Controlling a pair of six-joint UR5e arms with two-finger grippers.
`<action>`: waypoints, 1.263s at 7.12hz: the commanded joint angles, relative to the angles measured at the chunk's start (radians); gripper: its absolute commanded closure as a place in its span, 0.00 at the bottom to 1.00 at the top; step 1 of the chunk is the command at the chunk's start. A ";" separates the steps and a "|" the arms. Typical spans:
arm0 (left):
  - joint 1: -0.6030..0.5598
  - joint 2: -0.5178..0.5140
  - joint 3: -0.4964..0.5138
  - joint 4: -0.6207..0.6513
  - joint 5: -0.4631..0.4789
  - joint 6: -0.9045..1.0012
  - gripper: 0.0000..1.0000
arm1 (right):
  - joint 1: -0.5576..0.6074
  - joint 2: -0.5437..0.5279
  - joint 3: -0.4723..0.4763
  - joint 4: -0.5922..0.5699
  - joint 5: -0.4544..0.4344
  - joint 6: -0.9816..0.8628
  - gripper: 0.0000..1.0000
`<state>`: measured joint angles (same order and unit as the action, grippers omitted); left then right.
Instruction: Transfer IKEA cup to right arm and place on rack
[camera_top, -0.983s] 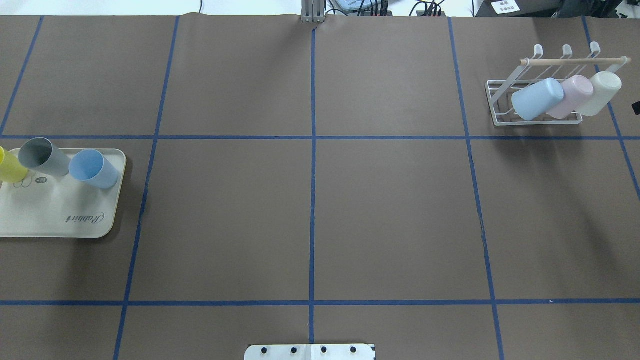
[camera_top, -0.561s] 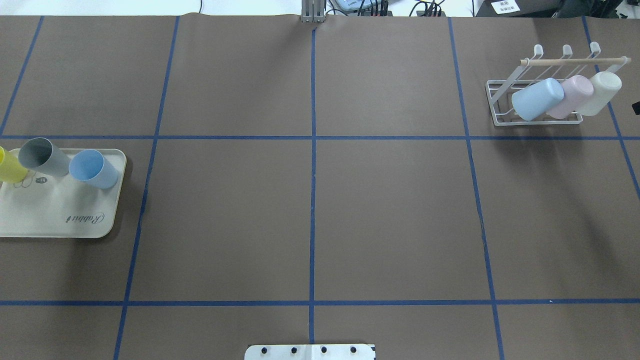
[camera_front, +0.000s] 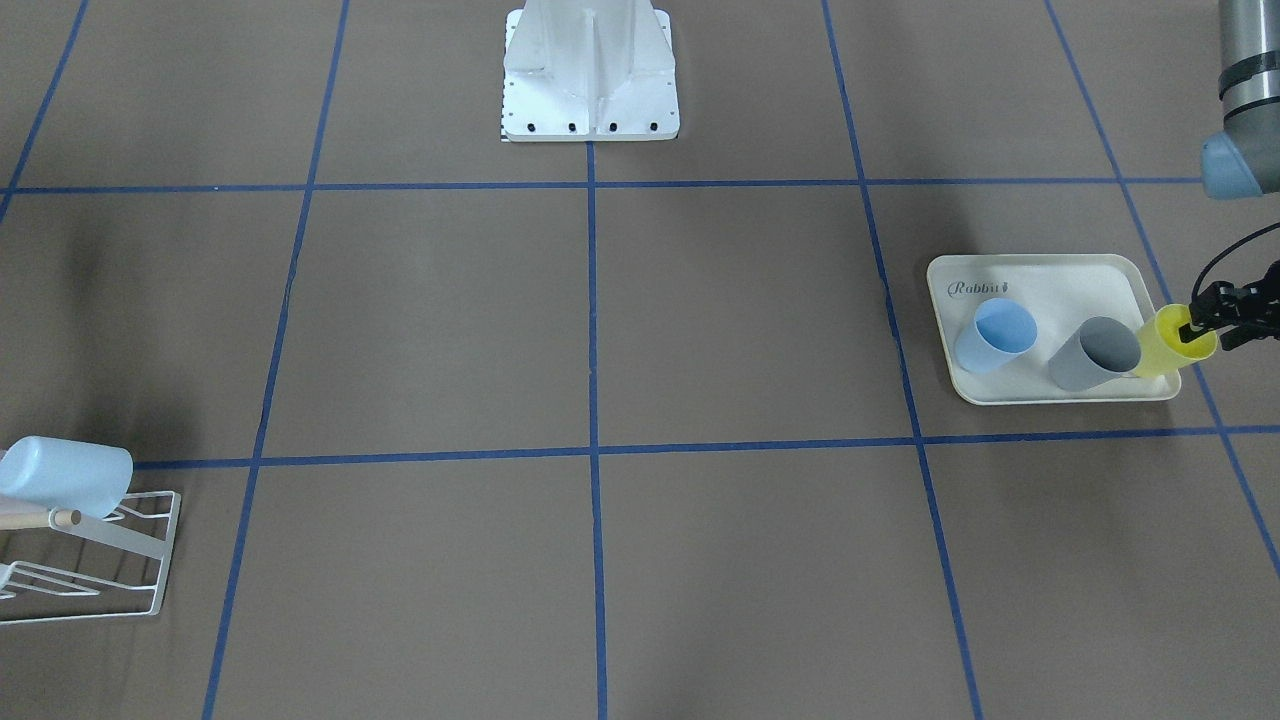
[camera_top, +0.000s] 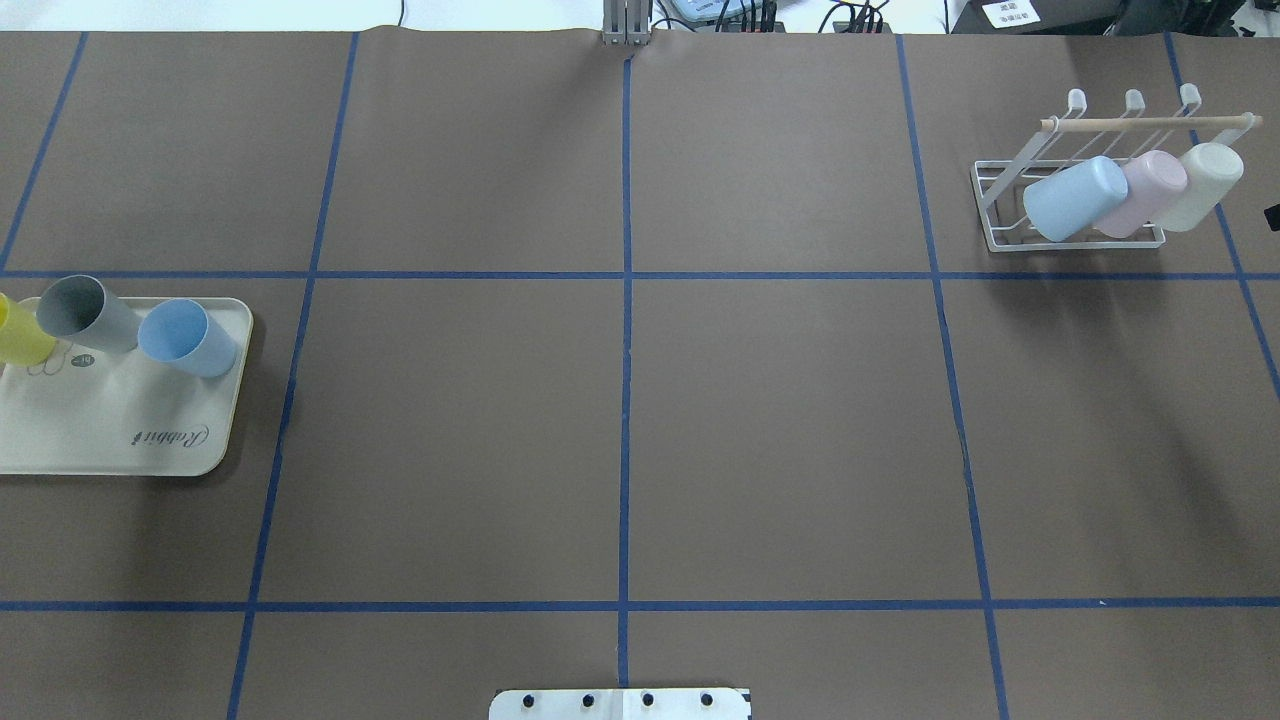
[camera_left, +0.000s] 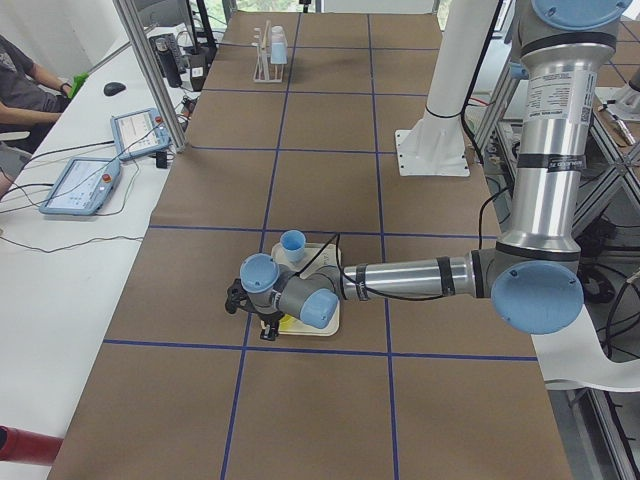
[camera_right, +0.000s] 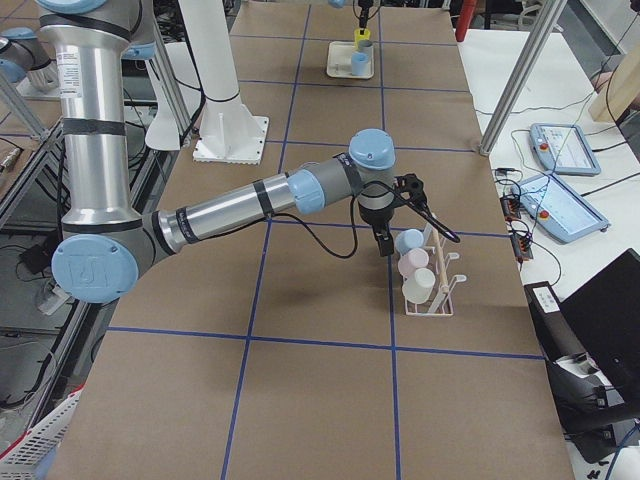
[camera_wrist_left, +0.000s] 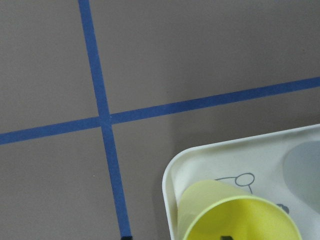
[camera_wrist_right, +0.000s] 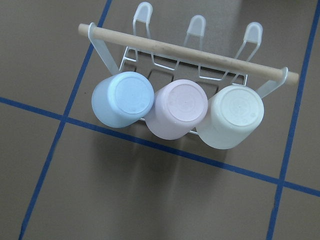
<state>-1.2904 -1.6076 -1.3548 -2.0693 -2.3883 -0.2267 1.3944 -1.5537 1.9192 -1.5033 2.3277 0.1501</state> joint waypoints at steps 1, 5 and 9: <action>0.003 0.000 0.000 0.001 -0.038 0.000 1.00 | -0.002 0.000 -0.002 0.000 -0.001 -0.001 0.01; -0.086 0.003 -0.075 0.005 -0.069 0.013 1.00 | -0.003 0.012 -0.003 0.003 -0.005 0.017 0.01; -0.240 0.014 -0.211 0.056 -0.068 -0.035 1.00 | -0.018 0.015 -0.005 0.107 0.004 0.159 0.01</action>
<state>-1.5022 -1.6016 -1.5159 -2.0432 -2.4536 -0.2301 1.3814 -1.5391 1.9156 -1.4507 2.3258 0.2360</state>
